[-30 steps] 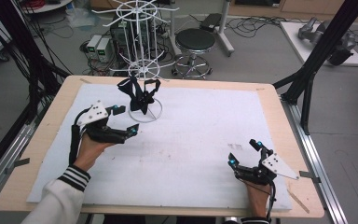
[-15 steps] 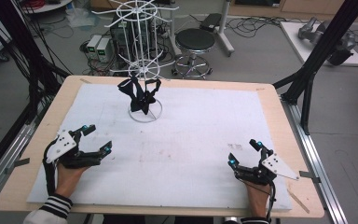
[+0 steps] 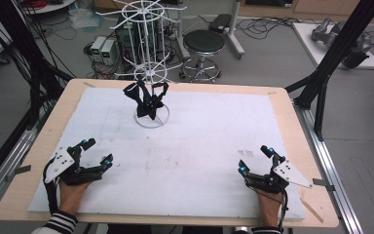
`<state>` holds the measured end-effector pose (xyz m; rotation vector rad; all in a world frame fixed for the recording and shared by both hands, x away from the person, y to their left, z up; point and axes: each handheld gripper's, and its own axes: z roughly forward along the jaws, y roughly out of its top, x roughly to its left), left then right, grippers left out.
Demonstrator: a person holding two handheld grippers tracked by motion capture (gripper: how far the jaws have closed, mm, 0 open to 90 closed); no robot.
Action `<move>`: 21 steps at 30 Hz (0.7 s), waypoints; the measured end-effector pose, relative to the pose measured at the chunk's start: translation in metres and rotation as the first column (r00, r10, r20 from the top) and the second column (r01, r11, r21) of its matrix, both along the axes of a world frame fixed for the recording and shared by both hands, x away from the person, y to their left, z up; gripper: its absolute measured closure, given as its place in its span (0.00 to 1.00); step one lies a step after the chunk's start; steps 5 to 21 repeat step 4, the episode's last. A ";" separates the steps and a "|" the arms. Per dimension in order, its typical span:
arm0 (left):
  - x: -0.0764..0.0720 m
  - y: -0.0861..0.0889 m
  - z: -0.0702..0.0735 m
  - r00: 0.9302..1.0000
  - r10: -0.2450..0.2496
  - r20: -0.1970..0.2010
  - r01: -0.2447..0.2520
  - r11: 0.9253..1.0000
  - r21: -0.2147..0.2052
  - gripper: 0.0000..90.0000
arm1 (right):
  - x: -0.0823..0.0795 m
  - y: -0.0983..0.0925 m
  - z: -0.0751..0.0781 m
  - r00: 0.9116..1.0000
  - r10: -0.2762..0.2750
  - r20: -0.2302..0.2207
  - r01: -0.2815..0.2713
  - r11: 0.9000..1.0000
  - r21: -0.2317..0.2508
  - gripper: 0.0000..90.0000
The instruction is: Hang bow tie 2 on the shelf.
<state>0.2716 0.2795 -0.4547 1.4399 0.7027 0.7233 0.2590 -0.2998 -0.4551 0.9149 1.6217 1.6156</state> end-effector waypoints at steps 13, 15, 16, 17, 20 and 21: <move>0.000 0.000 0.000 1.000 0.000 0.005 0.000 1.000 -0.005 0.14 | 0.000 0.000 0.000 1.000 0.000 0.005 0.000 1.000 -0.006 0.04; 0.000 0.000 0.000 1.000 0.000 0.005 0.000 1.000 -0.005 0.14 | 0.000 0.000 0.000 1.000 0.000 0.005 0.000 1.000 -0.006 0.04; 0.000 0.000 0.000 1.000 0.000 0.005 0.000 1.000 -0.005 0.14 | 0.000 0.000 0.000 1.000 0.000 0.005 0.000 1.000 -0.006 0.04; 0.000 0.000 0.000 1.000 0.000 0.005 0.000 1.000 -0.005 0.14 | 0.000 0.000 0.000 1.000 0.000 0.005 0.000 1.000 -0.006 0.04; 0.000 0.000 0.000 1.000 0.000 0.005 0.000 1.000 -0.005 0.14 | 0.000 0.000 0.000 1.000 0.000 0.005 0.000 1.000 -0.006 0.04; 0.000 0.000 0.000 1.000 0.000 0.005 0.000 1.000 -0.005 0.14 | 0.000 0.000 0.000 1.000 0.000 0.005 0.000 1.000 -0.006 0.04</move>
